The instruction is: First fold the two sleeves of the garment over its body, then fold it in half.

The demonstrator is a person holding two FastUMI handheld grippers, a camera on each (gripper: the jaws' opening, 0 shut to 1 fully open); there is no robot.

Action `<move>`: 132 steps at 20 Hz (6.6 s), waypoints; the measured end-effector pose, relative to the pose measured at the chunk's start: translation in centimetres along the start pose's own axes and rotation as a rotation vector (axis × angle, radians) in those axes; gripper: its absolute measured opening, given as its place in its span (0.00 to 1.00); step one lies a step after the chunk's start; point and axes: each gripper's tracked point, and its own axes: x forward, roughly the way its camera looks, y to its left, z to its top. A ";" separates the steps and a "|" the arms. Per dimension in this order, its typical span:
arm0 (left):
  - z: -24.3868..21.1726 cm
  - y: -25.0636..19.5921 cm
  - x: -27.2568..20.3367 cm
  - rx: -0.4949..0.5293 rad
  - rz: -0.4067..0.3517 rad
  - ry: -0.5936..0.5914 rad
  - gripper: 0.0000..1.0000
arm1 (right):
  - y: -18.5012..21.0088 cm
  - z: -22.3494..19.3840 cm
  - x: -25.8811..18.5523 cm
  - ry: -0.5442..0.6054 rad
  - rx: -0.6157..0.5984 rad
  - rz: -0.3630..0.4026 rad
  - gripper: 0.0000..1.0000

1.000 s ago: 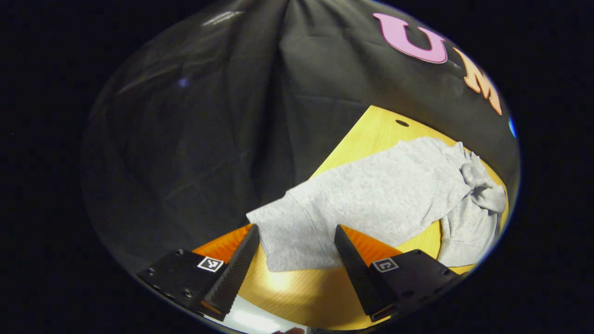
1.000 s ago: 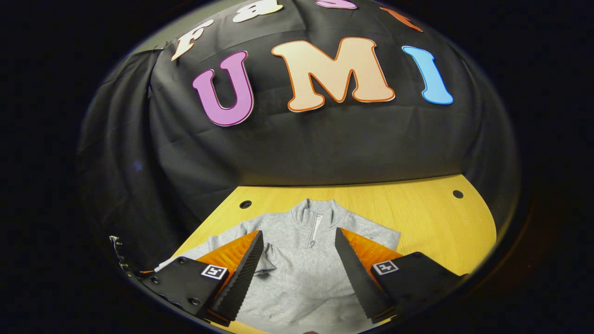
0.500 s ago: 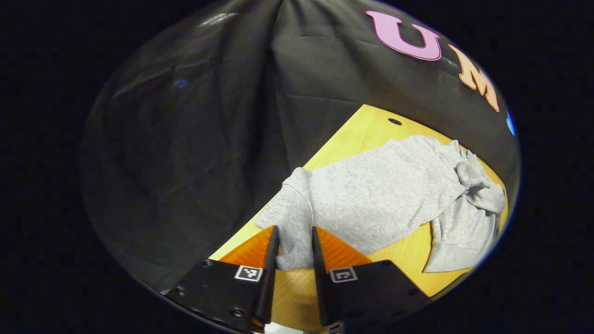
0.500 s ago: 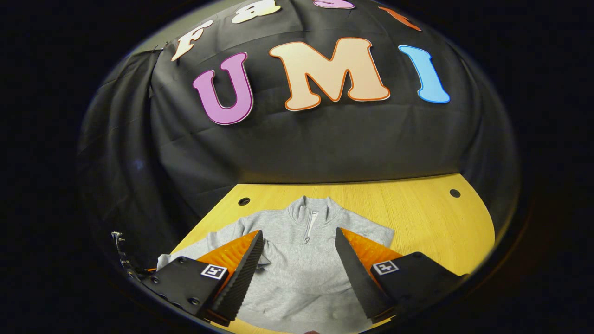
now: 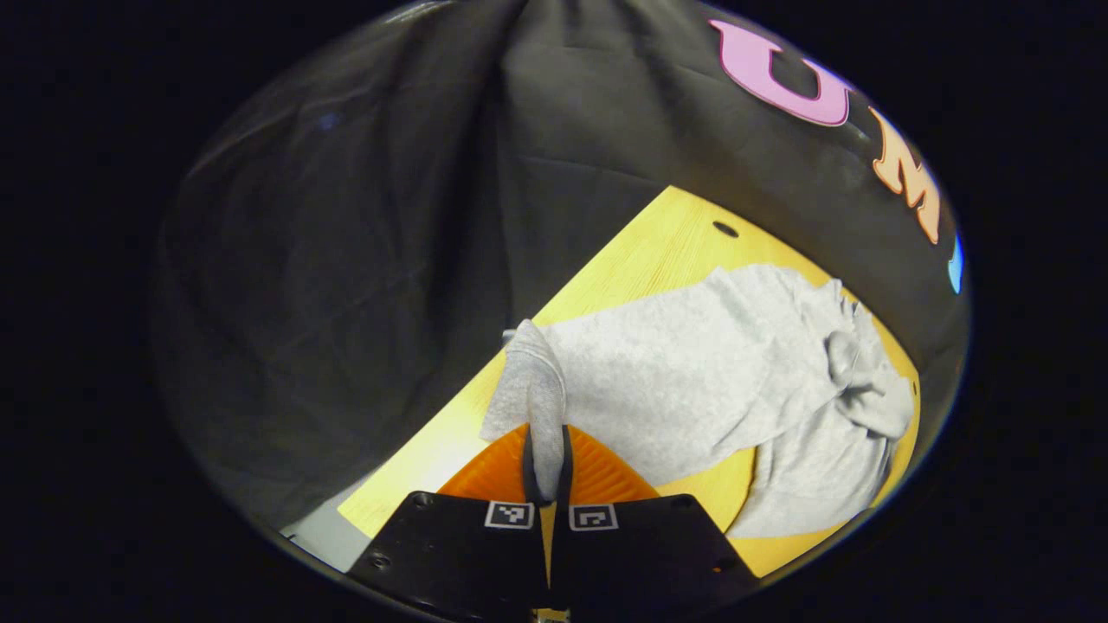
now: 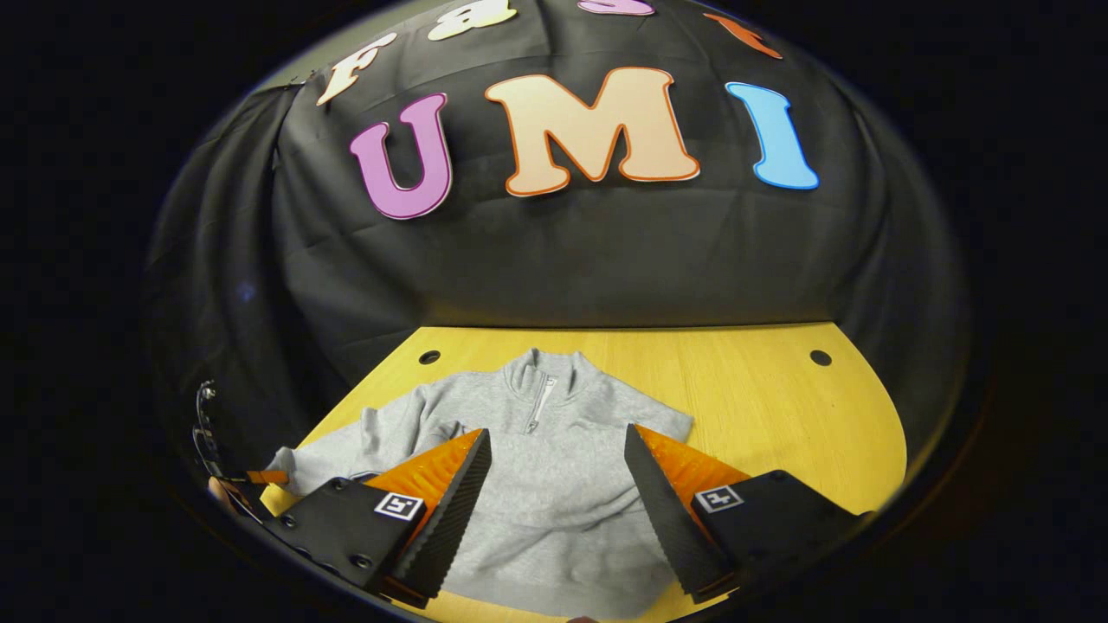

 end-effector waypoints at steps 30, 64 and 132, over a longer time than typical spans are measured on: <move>6.8 -38.6 -6.4 0.470 -0.546 -0.158 0.02 | -10.2 -1.3 -7.0 -0.057 0.090 -0.131 0.94; 2.8 -41.0 -6.1 0.431 -0.562 -0.227 0.95 | -9.0 -5.0 -6.6 -0.017 0.056 -0.081 0.98; -5.4 -25.6 -7.2 0.177 -0.284 0.095 0.00 | -3.3 -12.7 -3.3 0.311 0.132 0.262 0.04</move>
